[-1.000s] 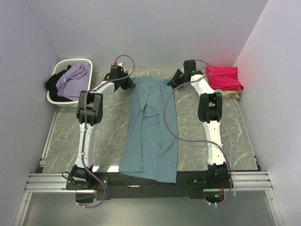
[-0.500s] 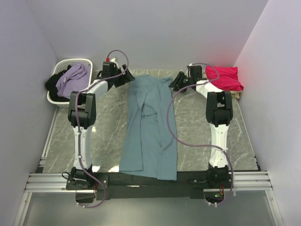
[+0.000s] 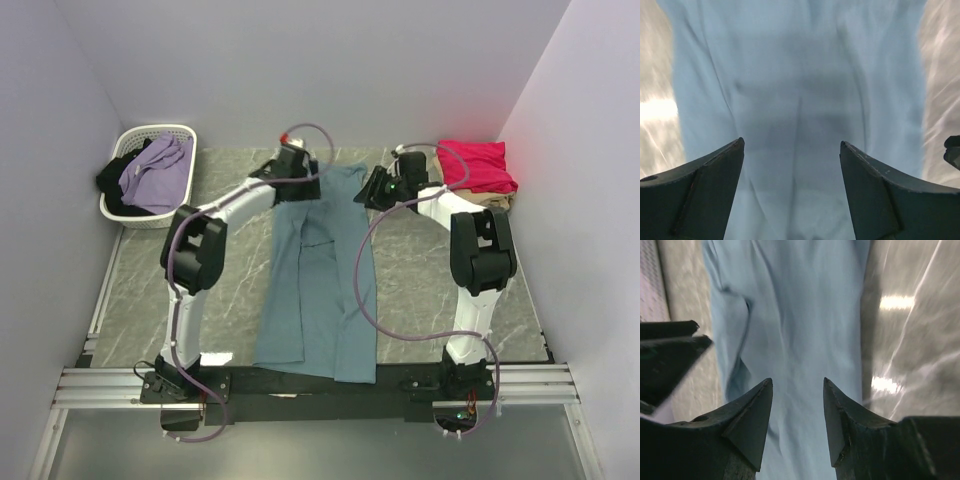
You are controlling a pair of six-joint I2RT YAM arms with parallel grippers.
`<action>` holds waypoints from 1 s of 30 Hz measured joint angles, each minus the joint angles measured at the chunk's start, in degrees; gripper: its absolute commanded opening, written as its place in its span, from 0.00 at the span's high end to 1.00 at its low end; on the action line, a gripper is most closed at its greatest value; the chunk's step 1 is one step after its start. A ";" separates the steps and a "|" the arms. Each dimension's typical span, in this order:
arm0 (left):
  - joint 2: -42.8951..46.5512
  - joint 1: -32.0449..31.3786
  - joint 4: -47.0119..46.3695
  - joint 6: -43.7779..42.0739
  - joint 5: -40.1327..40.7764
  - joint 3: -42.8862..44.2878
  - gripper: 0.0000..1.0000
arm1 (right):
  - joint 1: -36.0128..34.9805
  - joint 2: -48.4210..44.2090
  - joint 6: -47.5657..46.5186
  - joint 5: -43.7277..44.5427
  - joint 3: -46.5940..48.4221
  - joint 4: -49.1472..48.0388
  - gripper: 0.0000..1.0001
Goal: Fold and stack the t-shirts
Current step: Fold the tshirt
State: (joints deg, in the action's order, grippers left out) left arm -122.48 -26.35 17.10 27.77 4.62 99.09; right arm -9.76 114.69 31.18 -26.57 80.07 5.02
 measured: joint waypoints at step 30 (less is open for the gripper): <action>-2.08 -7.91 5.27 -3.23 25.11 -6.78 0.19 | -1.70 -1.36 -0.59 0.37 -6.38 0.09 0.48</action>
State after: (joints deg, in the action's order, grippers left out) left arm -124.55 -34.26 22.37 24.53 29.74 92.31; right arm -11.46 113.34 30.59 -26.20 73.69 5.10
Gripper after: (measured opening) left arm 0.808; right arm 0.518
